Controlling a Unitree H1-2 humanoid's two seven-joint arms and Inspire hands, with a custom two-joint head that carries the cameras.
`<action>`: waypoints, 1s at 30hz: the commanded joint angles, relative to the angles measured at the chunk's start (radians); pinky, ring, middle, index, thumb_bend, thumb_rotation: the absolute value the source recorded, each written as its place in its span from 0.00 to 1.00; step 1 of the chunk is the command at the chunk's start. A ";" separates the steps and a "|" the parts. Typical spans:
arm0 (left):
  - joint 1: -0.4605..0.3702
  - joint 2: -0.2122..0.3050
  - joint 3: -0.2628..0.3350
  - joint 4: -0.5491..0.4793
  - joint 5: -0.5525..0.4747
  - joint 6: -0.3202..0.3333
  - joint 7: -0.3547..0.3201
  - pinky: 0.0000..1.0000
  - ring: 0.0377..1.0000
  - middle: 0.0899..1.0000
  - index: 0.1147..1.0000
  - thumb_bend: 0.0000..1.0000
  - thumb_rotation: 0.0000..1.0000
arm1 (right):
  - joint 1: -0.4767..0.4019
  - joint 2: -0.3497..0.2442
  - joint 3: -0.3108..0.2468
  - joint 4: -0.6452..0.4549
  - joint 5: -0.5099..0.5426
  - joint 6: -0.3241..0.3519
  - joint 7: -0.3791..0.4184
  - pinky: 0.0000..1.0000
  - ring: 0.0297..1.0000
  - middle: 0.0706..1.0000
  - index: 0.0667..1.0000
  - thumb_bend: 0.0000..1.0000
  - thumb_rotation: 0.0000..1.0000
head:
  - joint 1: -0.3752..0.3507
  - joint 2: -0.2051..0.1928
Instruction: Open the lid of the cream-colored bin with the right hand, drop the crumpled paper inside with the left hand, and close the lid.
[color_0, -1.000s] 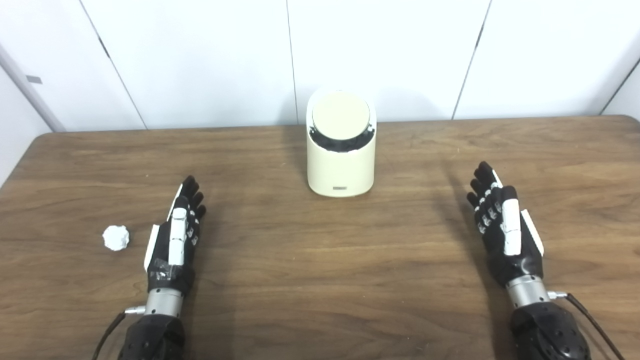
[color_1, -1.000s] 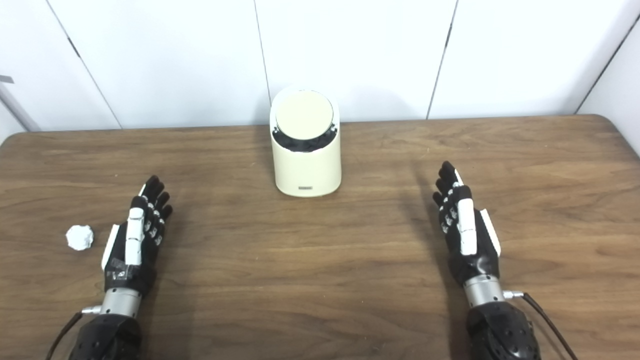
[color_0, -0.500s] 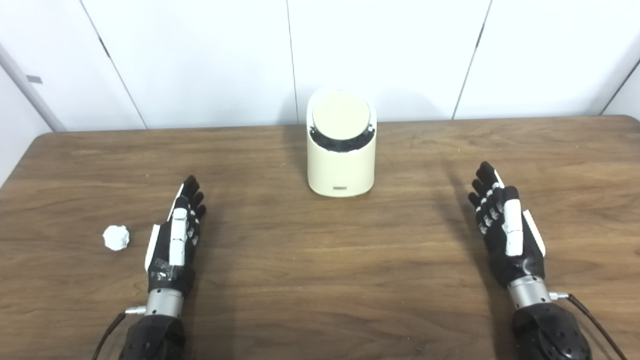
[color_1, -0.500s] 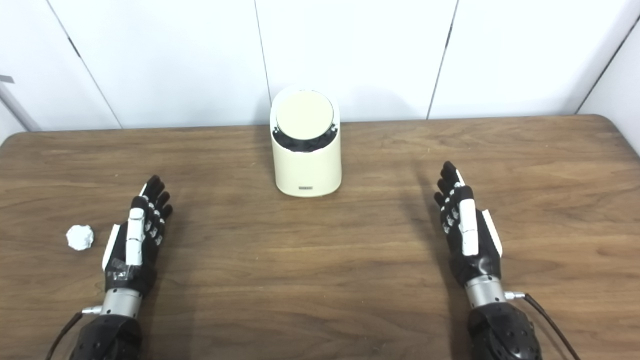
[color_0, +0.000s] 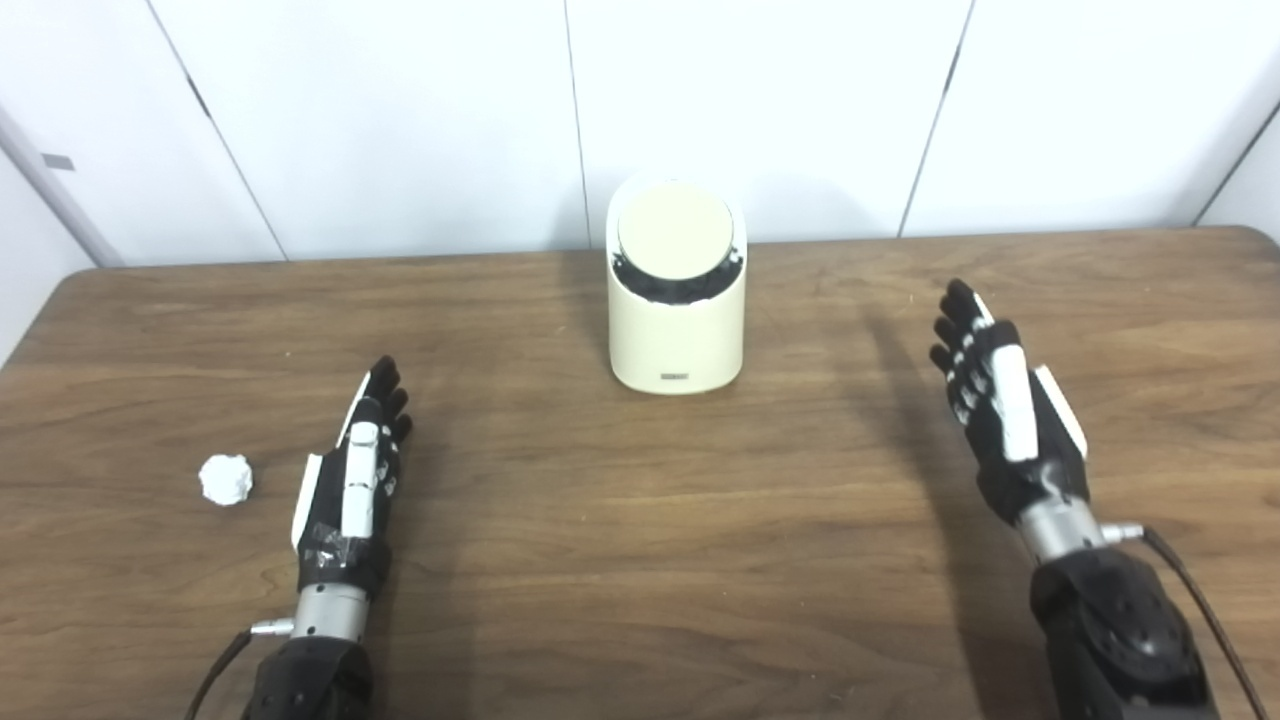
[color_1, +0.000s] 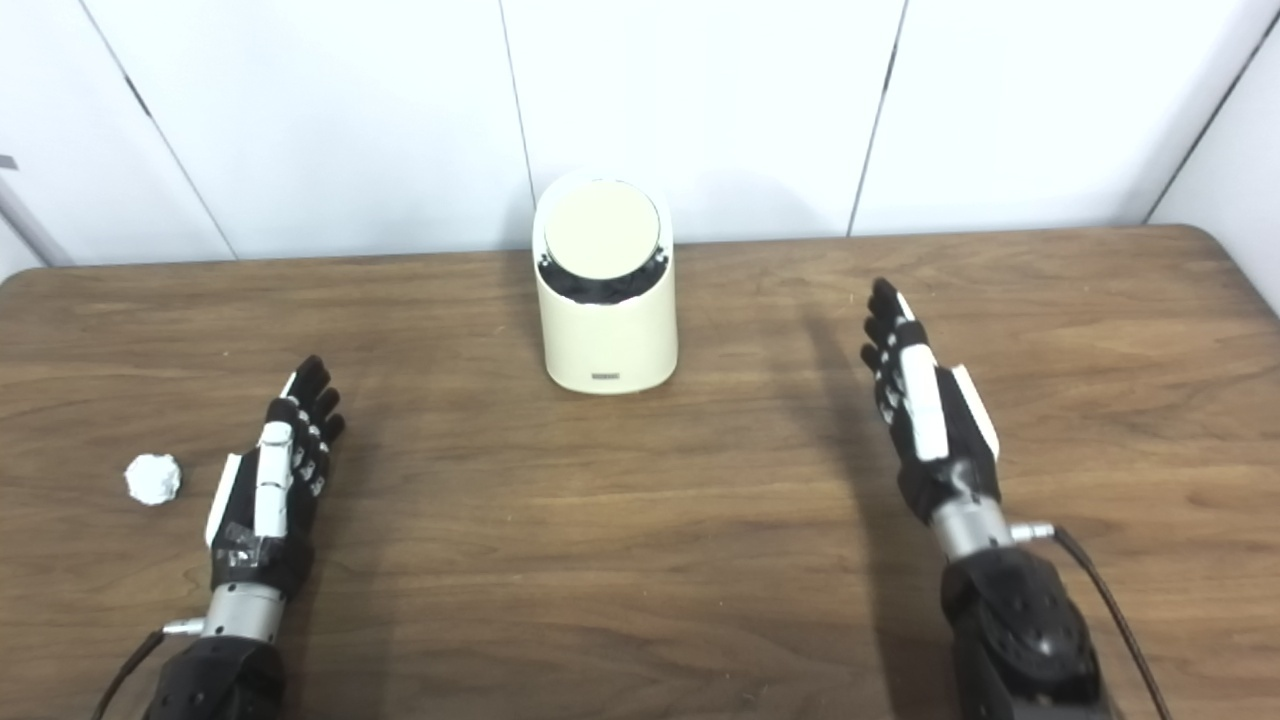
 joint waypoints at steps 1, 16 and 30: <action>0.035 -0.022 -0.015 0.023 0.002 -0.010 0.004 1.00 1.00 1.00 0.98 0.48 0.92 | -0.049 -0.022 0.008 -0.044 -0.037 0.026 -0.010 0.98 0.98 0.98 0.96 0.66 0.97 | 0.001 0.000; 0.037 -0.044 -0.021 0.019 0.000 -0.012 0.005 1.00 1.00 1.00 0.99 0.43 0.91 | -0.208 -0.032 0.060 -0.063 -0.109 0.141 0.013 1.00 1.00 1.00 0.96 0.70 0.96 | 0.002 -0.002; 0.034 -0.057 -0.026 0.026 0.004 -0.018 0.007 1.00 1.00 1.00 0.99 0.46 0.85 | -0.386 -0.047 0.144 -0.007 -0.199 0.172 0.037 1.00 1.00 1.00 0.98 0.63 1.00 | 0.003 -0.002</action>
